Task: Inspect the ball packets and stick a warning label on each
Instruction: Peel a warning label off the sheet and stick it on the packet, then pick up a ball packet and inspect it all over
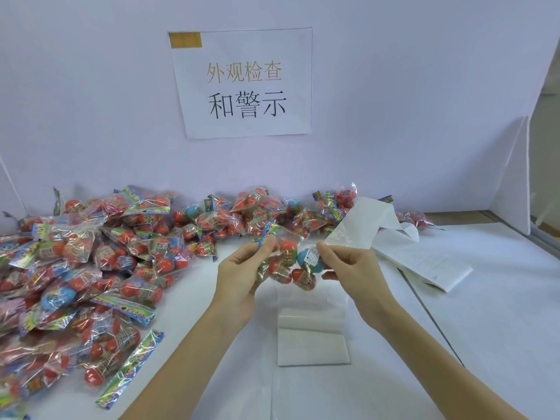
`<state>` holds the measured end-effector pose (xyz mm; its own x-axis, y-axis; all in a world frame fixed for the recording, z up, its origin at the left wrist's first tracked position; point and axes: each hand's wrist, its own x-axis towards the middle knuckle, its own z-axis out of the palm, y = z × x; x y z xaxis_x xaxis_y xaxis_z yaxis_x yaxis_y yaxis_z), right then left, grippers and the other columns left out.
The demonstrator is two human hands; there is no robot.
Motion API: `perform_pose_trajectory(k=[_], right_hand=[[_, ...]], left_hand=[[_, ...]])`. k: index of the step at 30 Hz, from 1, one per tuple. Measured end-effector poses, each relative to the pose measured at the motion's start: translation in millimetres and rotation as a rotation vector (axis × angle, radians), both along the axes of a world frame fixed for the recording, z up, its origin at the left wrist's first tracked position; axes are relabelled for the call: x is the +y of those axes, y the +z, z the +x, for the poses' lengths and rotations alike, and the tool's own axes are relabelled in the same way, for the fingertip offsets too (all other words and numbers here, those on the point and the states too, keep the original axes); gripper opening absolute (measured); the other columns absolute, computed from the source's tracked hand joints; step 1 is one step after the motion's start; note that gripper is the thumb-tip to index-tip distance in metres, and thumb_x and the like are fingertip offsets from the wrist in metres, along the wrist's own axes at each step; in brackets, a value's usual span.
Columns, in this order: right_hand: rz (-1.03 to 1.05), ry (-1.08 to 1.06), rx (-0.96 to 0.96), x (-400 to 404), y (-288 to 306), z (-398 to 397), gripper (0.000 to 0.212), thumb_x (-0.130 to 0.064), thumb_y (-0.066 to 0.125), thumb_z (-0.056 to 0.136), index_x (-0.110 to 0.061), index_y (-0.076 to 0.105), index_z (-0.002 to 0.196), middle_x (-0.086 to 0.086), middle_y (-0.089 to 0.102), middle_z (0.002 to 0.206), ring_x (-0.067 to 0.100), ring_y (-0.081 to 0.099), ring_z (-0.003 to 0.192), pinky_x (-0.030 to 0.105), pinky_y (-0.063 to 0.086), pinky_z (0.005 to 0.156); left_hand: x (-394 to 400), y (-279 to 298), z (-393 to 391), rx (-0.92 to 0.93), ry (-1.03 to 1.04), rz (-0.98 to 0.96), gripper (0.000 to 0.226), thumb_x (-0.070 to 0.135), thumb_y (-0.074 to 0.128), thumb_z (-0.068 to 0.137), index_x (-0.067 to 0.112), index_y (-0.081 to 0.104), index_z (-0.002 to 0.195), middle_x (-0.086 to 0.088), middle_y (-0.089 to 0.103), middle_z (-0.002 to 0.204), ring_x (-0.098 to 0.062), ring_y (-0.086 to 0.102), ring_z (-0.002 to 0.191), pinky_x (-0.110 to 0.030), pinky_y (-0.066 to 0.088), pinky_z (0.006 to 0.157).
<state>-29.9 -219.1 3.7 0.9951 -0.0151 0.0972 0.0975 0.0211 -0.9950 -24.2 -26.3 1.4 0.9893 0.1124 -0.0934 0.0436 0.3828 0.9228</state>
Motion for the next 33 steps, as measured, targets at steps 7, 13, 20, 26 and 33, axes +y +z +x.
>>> perform_pose_trajectory(k=[7,13,20,26,33], right_hand=[[-0.004,0.345,0.123,-1.5,-0.5,-2.5,0.025,-0.018,0.070,0.099,-0.004,0.069,0.120,0.015,0.079,0.105,0.031,0.077,0.092,0.030,0.061,0.079],[0.037,0.290,0.224,-12.8,5.6,1.7,0.041,-0.030,0.076,0.089,0.001,0.071,0.115,0.017,0.078,0.104,0.024,0.074,0.083,0.027,0.060,0.074],[1.244,0.745,0.021,-66.6,41.3,3.4,0.063,-0.050,0.069,0.096,-0.025,0.050,0.151,-0.001,0.048,0.155,0.015,0.062,0.114,0.023,0.047,0.092],[0.780,0.653,0.081,-57.2,22.0,11.7,0.079,-0.051,0.078,0.090,-0.019,0.048,0.155,0.002,0.067,0.130,0.015,0.066,0.099,0.027,0.055,0.085],[0.552,0.496,0.219,-35.1,11.2,11.7,0.054,-0.041,0.083,0.085,-0.015,0.072,0.131,0.002,0.068,0.103,0.016,0.063,0.083,0.028,0.056,0.076]], left_hand=[[6.5,-1.8,3.9,-0.038,0.110,0.058,0.010,0.030,0.085,0.081,0.020,0.084,0.078,-0.003,0.081,0.093,-0.013,0.074,0.075,-0.020,0.058,0.067],[10.6,-2.4,4.7,-0.060,0.091,0.315,0.036,0.055,0.060,0.099,0.028,0.082,0.096,0.005,0.079,0.101,-0.010,0.072,0.092,-0.030,0.056,0.087],[53.7,-13.8,23.4,-0.140,0.396,0.983,0.020,0.021,0.067,0.099,0.016,0.068,0.119,-0.010,0.062,0.118,-0.031,0.053,0.117,-0.043,0.044,0.100],[80.8,-29.4,28.5,0.016,0.480,1.727,0.072,0.043,0.065,0.098,0.017,0.038,0.160,-0.024,0.016,0.170,-0.045,0.011,0.156,-0.063,0.012,0.121],[103.7,-28.4,29.2,-0.038,0.476,1.840,0.061,0.013,0.080,0.087,-0.002,0.055,0.141,-0.028,0.057,0.133,-0.046,0.048,0.130,-0.061,0.043,0.098]])
